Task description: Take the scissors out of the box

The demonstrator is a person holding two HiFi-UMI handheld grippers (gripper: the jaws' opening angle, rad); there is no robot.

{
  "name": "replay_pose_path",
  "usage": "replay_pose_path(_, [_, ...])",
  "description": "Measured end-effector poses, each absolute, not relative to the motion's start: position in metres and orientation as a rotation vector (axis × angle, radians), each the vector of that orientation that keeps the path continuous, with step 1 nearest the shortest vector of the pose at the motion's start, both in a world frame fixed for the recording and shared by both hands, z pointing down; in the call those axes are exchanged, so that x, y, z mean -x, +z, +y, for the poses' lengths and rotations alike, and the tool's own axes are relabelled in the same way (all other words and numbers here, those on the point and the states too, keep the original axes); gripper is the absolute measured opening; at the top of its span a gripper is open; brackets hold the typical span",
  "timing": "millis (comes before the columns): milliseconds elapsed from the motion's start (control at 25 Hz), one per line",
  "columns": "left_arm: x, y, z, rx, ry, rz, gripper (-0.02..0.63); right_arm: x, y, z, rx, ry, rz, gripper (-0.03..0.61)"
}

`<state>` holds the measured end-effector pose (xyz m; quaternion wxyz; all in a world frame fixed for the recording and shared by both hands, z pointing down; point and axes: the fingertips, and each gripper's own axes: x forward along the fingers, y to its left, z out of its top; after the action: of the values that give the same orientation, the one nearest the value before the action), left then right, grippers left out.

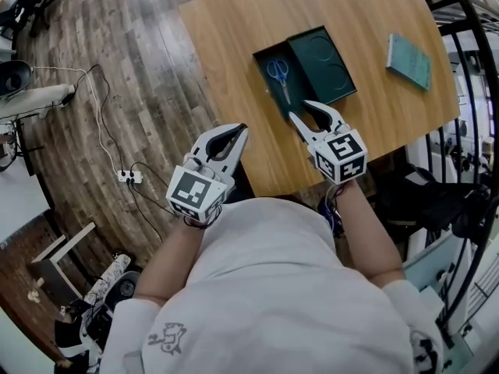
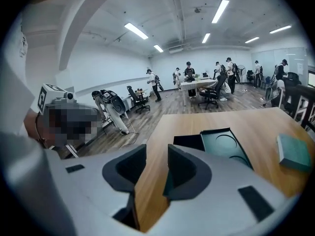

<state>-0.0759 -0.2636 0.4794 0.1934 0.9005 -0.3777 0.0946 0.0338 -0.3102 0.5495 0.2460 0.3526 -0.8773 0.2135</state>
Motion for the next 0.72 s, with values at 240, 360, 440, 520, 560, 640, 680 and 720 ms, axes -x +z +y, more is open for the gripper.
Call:
replay_pose_path(240, [0.079, 0.497, -0.281, -2.503, 0.272, -1.024, 0.005, -0.026, 0.576, -0.335, -0.958, 0.605, -2.344, 0.138])
replay_pose_path(360, [0.074, 0.502, -0.291, -2.506, 0.276, -1.000, 0.005, -0.026, 0.587, -0.348, -0.964, 0.610, -2.326, 0.135])
replay_pose_path(440, [0.072, 0.504, -0.299, -2.512, 0.277, -0.985, 0.005, -0.026, 0.593, -0.357, -0.971, 0.600, -2.309, 0.132])
replay_pose_path(520, [0.071, 0.507, -0.307, -2.515, 0.281, -0.975, 0.005, -0.025, 0.599, -0.367, -0.983, 0.583, -2.289, 0.115])
replay_pose_path(560, [0.069, 0.510, -0.311, -2.516, 0.287, -0.969, 0.005, -0.025, 0.602, -0.372, -0.989, 0.579, -2.279, 0.112])
replay_pose_path(640, [0.065, 0.519, -0.319, -2.517, 0.305, -0.954, 0.005, -0.026, 0.609, -0.382, -0.998, 0.581, -2.265, 0.107])
replay_pose_path(680, [0.063, 0.523, -0.322, -2.516, 0.314, -0.946, 0.005, -0.026, 0.613, -0.386, -0.998, 0.585, -2.260, 0.107])
replay_pose_path(720, [0.061, 0.527, -0.325, -2.514, 0.321, -0.939, 0.005, -0.026, 0.618, -0.389, -0.994, 0.588, -2.254, 0.107])
